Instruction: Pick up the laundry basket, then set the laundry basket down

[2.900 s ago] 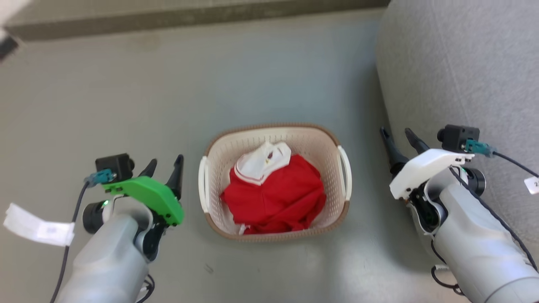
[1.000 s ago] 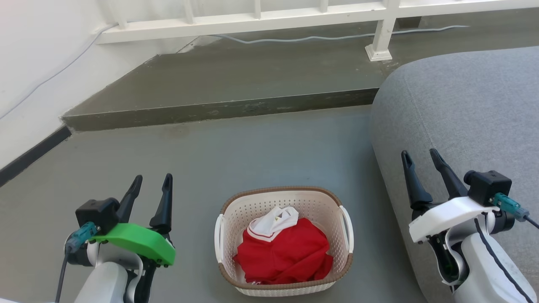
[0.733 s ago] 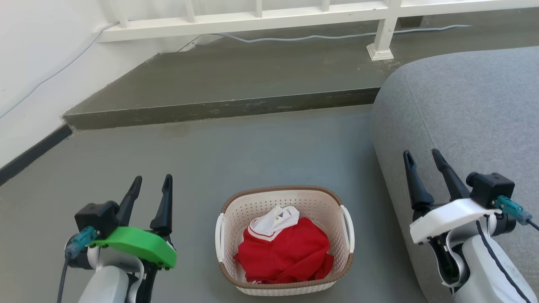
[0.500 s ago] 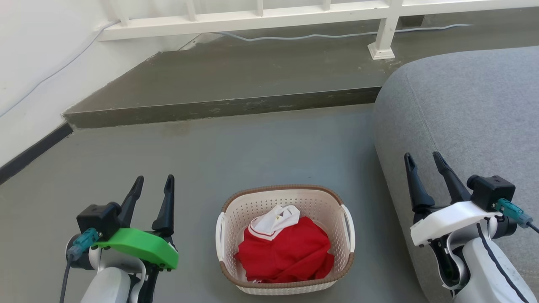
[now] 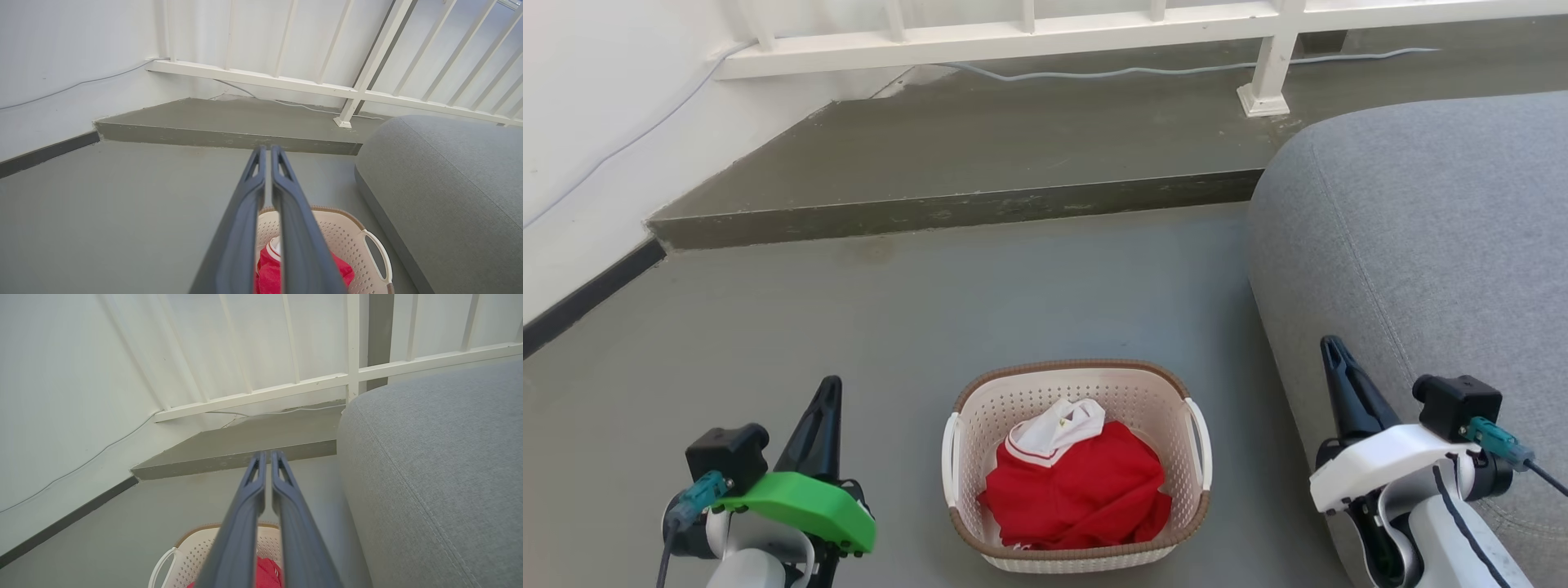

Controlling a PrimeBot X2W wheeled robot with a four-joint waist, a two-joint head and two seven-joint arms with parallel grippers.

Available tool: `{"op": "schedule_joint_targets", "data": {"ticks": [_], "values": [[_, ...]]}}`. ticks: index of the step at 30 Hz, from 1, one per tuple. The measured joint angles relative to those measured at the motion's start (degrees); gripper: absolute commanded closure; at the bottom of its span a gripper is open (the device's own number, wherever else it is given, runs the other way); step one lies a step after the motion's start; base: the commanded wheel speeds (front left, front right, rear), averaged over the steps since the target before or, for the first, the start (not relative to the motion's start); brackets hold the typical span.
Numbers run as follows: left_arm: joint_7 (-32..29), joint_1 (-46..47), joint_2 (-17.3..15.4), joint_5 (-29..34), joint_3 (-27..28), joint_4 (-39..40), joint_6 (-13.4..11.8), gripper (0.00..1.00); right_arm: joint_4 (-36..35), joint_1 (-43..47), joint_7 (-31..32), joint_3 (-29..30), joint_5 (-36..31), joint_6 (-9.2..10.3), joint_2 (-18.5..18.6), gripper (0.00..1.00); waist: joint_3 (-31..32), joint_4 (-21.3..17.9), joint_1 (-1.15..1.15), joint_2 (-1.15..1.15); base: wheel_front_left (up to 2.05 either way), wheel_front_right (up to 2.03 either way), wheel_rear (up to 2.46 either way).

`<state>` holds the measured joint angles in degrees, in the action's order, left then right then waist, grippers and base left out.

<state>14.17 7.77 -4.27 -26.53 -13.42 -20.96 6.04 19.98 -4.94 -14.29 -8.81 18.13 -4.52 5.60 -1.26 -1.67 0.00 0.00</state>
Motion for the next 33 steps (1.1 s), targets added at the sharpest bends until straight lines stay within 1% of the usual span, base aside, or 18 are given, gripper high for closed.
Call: {"op": "schedule_joint_targets", "data": {"ticks": [3, 9, 16, 33], "values": [[-0.26, -0.52, 0.03, -0.76, 0.23, -0.44, 0.0, 1.0, 0.44, 0.71, 0.22, 0.32, 0.52, 0.0, -0.16, 1.0, 0.03, 0.04, 0.0, 0.0, 0.0, 0.0, 0.0], [-1.75, -0.51, 0.13, -4.54, 1.59, -0.49, 0.0, 1.0, 0.81, 0.6, 1.92, 2.11, 4.28, 0.0, -0.2, 1.0, 0.12, 0.16, 0.0, 0.0, 0.0, 0.0, 0.0], [-3.34, -0.51, 0.22, -9.79, 2.56, -0.46, 0.01, 1.0, 1.03, 0.4, 3.77, 3.28, 11.02, -0.02, -0.3, 1.0, 0.21, 0.29, 0.0, 0.0, 0.0, 0.0, 0.0], [-7.1, -0.52, 1.0, -20.23, 6.02, 0.21, 0.04, 1.0, 0.78, 0.4, 7.66, 6.37, 22.82, -0.49, -0.96, 1.0, 0.4, 0.55, 0.0, 0.0, 0.0, 0.0, 0.0]]}}
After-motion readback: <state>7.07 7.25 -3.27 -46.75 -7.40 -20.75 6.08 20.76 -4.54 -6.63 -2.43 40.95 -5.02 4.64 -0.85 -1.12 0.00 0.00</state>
